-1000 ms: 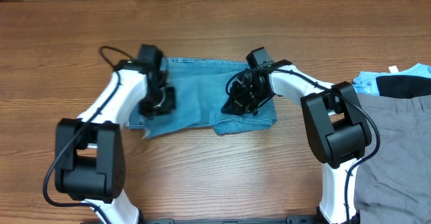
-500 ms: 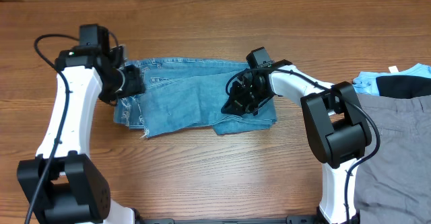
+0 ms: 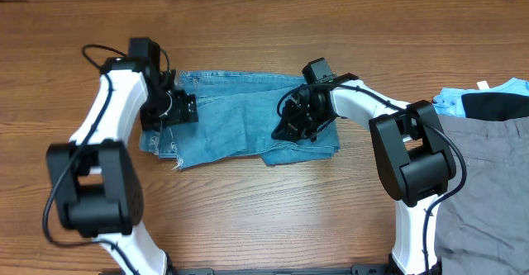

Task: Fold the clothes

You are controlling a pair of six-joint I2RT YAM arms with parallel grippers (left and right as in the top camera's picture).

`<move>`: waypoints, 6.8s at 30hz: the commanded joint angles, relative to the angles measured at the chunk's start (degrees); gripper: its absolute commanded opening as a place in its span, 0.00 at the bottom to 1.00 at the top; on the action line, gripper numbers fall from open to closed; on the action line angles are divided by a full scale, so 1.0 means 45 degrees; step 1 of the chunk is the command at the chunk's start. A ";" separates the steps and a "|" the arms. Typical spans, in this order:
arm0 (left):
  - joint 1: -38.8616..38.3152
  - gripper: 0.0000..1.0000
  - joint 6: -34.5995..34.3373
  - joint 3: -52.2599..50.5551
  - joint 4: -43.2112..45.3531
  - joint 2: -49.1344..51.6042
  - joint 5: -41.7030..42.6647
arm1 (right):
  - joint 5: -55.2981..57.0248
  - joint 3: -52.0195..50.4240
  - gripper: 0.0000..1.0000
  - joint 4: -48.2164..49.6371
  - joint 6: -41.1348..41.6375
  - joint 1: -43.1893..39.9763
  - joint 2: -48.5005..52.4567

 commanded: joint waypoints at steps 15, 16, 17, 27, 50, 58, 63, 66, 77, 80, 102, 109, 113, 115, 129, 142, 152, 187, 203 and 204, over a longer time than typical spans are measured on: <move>0.0466 0.04 0.0151 0.2011 -0.1214 0.0160 -0.0204 | 0.1243 -0.0529 0.05 -0.0151 0.0423 -0.0238 0.0826; 0.0500 0.04 0.0151 0.2297 -0.1326 0.0160 -0.0204 | 0.1243 -0.0529 0.05 -0.0151 0.0418 -0.0238 0.0826; 0.0515 0.04 0.0151 0.2681 -0.1413 0.0160 -0.0219 | 0.1243 -0.0529 0.05 -0.0151 0.0384 -0.0238 0.0826; 0.0505 0.41 0.0155 0.3123 -0.1953 0.0170 -0.1739 | 0.1243 -0.0529 0.05 -0.0165 0.0384 -0.0238 0.0826; -0.1103 0.04 0.0311 0.4065 -0.1545 0.0253 0.2565 | 0.1287 -0.0534 0.05 -0.0160 0.0389 -0.0238 0.0826; -0.2161 0.04 0.0534 0.0238 0.1491 0.0267 0.2749 | 0.1282 -0.0529 0.06 -0.0155 0.0389 -0.0238 0.0826; -0.2361 0.04 0.0500 -0.1753 0.3104 0.0267 0.2302 | 0.1287 -0.0534 0.06 -0.0209 0.0389 -0.0238 0.0826; -0.2234 0.04 -0.0087 -0.2395 0.2739 0.0267 0.0194 | 0.1287 -0.0529 0.06 -0.0204 0.0389 -0.0238 0.0826; 0.1506 0.04 -0.0777 -0.0729 0.0219 0.0253 -0.3036 | 0.1287 -0.0529 0.06 -0.0248 0.0389 -0.0238 0.0826; 0.2346 0.04 -0.0204 0.0884 -0.0908 0.0238 -0.1540 | 0.1287 -0.0529 0.06 -0.0253 0.0389 -0.0238 0.0826; -0.1117 0.11 0.2681 0.3473 -0.1943 0.0243 0.3959 | 0.1297 -0.0083 0.05 0.1807 -0.1501 -0.0903 -0.3478; -0.1545 0.04 0.1200 0.0797 0.0602 0.0248 0.3905 | 0.2302 -0.0204 0.04 0.1768 -0.0117 -0.1117 -0.2977; -0.1729 0.04 0.0690 -0.0894 0.2283 0.0248 0.3891 | 0.2229 -0.0204 0.04 0.1826 -0.0121 -0.0593 -0.2346; -0.1787 0.04 0.0238 -0.1583 0.3070 0.0248 0.3623 | 0.2244 -0.0204 0.04 0.1933 -0.0121 -0.0282 -0.1938; -0.0321 0.04 -0.2331 -0.2676 0.2803 0.0248 -0.1394 | 0.3871 -0.0233 0.04 0.2351 0.1904 -0.2652 -0.0102; 0.0369 0.08 -0.0651 -0.1851 0.2016 0.0243 0.0821 | -0.2667 -0.0175 0.22 0.0651 -0.3895 -0.5183 -0.0816; 0.0393 0.29 0.0306 0.2166 -0.1705 0.0238 0.1030 | -0.2681 -0.0175 0.45 -0.1141 -0.5877 -0.5260 -0.1753; 0.4828 1.00 0.5484 0.0884 -0.0398 0.0340 0.4619 | -0.0903 -0.0175 0.60 -0.3585 -0.7193 -0.2841 -0.5571; 0.4794 1.00 0.5479 -0.1957 0.3045 0.0393 0.4556 | -0.0903 -0.0175 0.60 -0.3589 -0.7140 -0.2841 -0.5571; 0.4784 1.00 0.5479 -0.2025 0.3128 0.0466 0.4755 | -0.0899 -0.0175 0.60 -0.3589 -0.7140 -0.2841 -0.5571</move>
